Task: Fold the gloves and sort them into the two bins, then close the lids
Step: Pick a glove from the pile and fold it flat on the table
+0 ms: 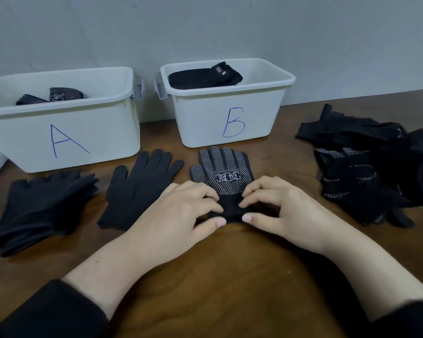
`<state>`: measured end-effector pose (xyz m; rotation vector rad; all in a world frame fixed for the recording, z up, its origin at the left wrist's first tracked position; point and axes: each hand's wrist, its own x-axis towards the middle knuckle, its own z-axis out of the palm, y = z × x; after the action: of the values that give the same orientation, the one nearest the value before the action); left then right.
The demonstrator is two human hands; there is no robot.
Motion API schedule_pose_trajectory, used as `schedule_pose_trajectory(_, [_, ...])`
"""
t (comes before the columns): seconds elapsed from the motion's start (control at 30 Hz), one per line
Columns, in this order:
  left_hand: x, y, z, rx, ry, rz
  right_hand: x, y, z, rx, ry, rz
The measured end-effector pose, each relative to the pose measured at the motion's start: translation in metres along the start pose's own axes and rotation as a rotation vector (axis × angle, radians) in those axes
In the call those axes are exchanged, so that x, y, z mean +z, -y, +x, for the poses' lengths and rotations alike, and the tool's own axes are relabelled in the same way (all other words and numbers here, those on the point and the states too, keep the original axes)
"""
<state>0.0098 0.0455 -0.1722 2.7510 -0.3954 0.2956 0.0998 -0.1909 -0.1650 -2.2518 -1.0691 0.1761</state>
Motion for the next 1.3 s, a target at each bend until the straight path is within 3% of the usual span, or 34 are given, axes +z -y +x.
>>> schedule_pose_trajectory(0.17, [-0.001,0.007,-0.006,-0.023,-0.003,-0.025,-0.001,-0.005,0.001,0.033,0.069,-0.043])
schedule_pose_trajectory(0.4, [-0.001,-0.002,-0.003,-0.062,0.011,0.011,0.015,0.001,0.006,-0.085,-0.126,-0.284])
schedule_pose_trajectory(0.53, [0.001,-0.013,0.002,-0.089,-0.094,0.050,0.018,0.009,0.005,-0.095,-0.174,-0.204])
schedule_pose_trajectory(0.83, [0.001,-0.002,-0.002,-0.116,-0.119,-0.052,0.016,0.016,0.002,-0.074,-0.060,-0.165])
schedule_pose_trajectory(1.13, [0.002,-0.003,0.008,-0.367,-0.215,-0.306,0.020,0.013,0.012,0.144,-0.261,0.183])
schedule_pose_trajectory(1.3, [0.002,-0.005,0.014,-0.391,-0.253,-0.333,0.025,0.009,0.021,0.155,-0.381,0.200])
